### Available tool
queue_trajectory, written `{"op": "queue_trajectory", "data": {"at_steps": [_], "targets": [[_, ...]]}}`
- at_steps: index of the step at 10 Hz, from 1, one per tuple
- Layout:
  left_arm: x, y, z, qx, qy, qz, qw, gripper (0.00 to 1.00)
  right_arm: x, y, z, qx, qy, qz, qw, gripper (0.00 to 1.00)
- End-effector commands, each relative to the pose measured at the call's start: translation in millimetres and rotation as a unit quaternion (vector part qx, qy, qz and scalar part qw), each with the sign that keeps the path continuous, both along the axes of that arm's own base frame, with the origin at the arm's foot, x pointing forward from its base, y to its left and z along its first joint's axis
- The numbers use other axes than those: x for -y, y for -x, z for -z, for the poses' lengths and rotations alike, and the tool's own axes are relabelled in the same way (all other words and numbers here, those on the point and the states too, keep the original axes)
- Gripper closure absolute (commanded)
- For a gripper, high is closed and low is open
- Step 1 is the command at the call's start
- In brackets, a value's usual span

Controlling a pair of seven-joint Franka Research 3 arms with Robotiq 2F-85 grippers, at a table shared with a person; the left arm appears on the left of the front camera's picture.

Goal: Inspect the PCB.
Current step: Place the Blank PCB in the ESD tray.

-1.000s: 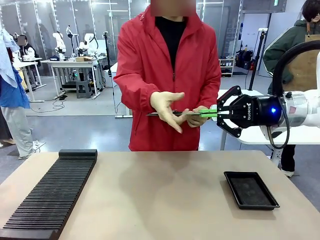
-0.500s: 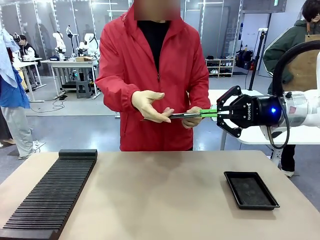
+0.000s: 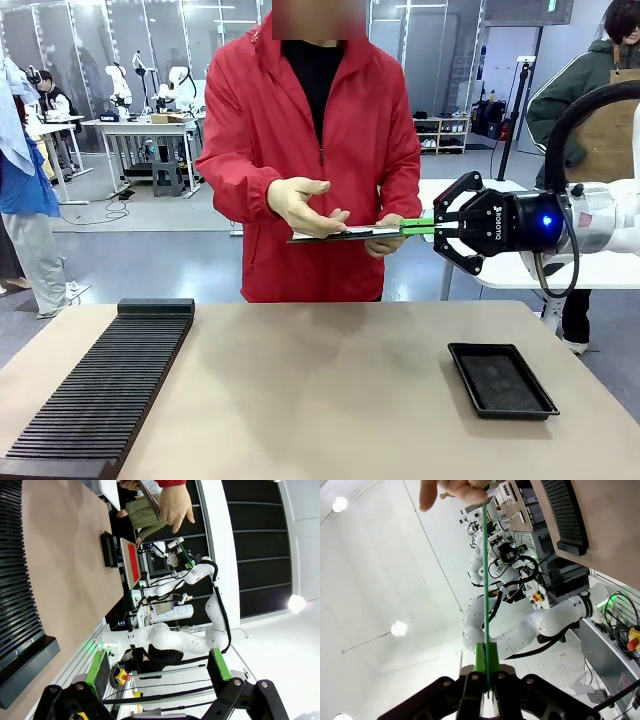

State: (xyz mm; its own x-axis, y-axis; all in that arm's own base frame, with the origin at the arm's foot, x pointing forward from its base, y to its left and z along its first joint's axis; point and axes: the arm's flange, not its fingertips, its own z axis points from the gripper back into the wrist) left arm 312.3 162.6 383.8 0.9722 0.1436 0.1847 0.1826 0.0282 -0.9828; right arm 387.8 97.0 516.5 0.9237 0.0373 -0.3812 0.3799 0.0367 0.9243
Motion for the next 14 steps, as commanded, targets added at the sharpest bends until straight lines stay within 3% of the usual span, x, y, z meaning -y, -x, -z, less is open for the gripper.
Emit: {"op": "queue_trajectory", "data": {"at_steps": [1,3,7,12,14], "targets": [[-0.8,0.9,0.0,0.0,-0.001,-0.001,1.0,0.0,0.0,0.0,0.0,0.0,0.0,0.0,1.0,0.97],[-0.8,0.9,0.0,0.0,-0.001,-0.001,1.0,0.0,13.1,8.8,0.3,0.098,0.056,-0.009,0.994,0.97],[-0.8,0.9,0.0,0.0,-0.001,-0.001,1.0,0.0,76.0,7.5,18.6,0.202,0.178,-0.014,0.963,0.97],[-0.8,0.9,0.0,0.0,-0.001,-0.001,1.0,0.0,140.0,-6.9,58.2,0.198,0.238,0.032,0.95,0.97],[-0.8,0.9,0.0,0.0,-0.001,-0.001,1.0,0.0,150.4,-5.0,65.2,0.232,0.251,0.028,0.939,0.97]]}}
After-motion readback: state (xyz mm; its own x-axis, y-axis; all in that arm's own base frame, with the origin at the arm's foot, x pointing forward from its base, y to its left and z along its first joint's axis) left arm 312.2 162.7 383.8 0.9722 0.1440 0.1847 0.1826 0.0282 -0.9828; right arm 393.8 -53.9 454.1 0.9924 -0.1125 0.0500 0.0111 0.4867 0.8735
